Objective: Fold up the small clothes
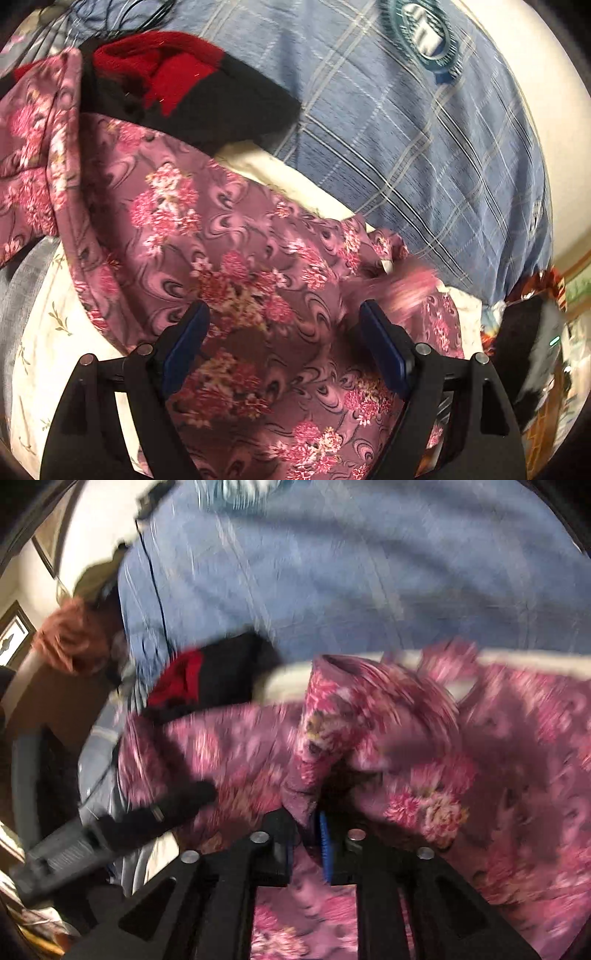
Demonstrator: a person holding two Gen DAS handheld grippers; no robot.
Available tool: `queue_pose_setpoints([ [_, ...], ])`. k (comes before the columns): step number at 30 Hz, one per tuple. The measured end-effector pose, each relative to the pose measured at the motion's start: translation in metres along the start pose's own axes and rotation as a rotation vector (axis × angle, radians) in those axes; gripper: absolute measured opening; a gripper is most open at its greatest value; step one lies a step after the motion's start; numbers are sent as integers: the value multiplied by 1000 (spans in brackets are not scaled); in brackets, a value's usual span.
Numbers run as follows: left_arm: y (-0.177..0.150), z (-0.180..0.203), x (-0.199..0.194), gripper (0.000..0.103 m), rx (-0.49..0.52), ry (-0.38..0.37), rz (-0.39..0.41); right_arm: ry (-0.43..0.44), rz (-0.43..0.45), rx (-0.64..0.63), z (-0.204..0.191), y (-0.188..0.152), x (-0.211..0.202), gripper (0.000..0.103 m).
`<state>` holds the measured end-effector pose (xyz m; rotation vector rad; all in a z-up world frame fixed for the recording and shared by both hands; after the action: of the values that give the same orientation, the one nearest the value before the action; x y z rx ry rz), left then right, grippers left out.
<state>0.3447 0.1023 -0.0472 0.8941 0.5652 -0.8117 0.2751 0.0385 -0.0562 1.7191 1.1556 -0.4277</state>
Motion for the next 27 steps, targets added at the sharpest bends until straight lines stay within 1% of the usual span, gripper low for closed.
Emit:
queue_pose_setpoints([
  [2, 0, -3, 3, 83, -19, -7, -11, -5, -56, 7, -1, -10, 8, 24],
  [3, -1, -3, 4, 83, -24, -13, -18, 8, -60, 13, 1, -14, 2, 25],
  [4, -3, -1, 6, 83, -25, -25, -30, 24, -55, 22, 4, -18, -7, 27],
  [6, -8, 6, 12, 83, -17, -45, -57, 38, -27, 42, 16, -24, -30, 38],
  [9, -20, 24, 21, 83, -1, -90, -95, 22, 21, 85, 48, -35, -73, 48],
  [11, -26, 37, 29, 83, 9, -130, -113, -7, 41, 139, 77, -44, -97, 49],
  [12, -27, 43, 33, 83, 13, -138, -117, -19, 52, 178, 94, -51, -109, 49],
  [15, -28, 57, 48, 83, 19, -120, -117, -43, 88, 283, 132, -68, -133, 49],
  [17, -30, 67, 54, 83, 26, -127, -118, -41, 117, 366, 155, -79, -148, 49],
  [18, -31, 72, 55, 83, 41, -121, -113, -34, 127, 394, 162, -82, -152, 49],
  [19, -32, 78, 55, 83, 77, -88, -97, -27, 141, 423, 169, -85, -157, 49],
  [20, -32, 79, 56, 83, 125, 8, -63, -20, 155, 445, 176, -86, -161, 49],
  [21, -31, 74, 57, 82, 142, 79, -35, -15, 170, 465, 180, -88, -163, 49],
  [22, -30, 67, 59, 63, 127, 109, -22, -14, 186, 484, 186, -87, -165, 49],
  [23, -26, 57, 60, 45, 75, 86, -31, -10, 201, 503, 193, -86, -166, 49],
  [24, -22, 51, 60, 10, 32, 43, -52, 0, 221, 533, 200, -84, -167, 49],
  [25, -18, 44, 60, 8, -4, 7, -74, 13, 241, 558, 204, -82, -167, 49],
  [26, -14, 37, 57, 8, -30, -1, -67, 26, 271, 591, 211, -78, -167, 49],
  [27, -10, 34, 52, 7, -34, 6, -45, 33, 294, 621, 217, -76, -166, 49],
])
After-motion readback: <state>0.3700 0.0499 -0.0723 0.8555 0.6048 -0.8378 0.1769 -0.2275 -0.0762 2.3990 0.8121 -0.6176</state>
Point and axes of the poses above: each gripper's, at about its wrist camera, not at the fingertips, and x roughly the way its jaws point, z to its right, y to its top, the point moved 5 cm from there along x, roughly the way its jaws point
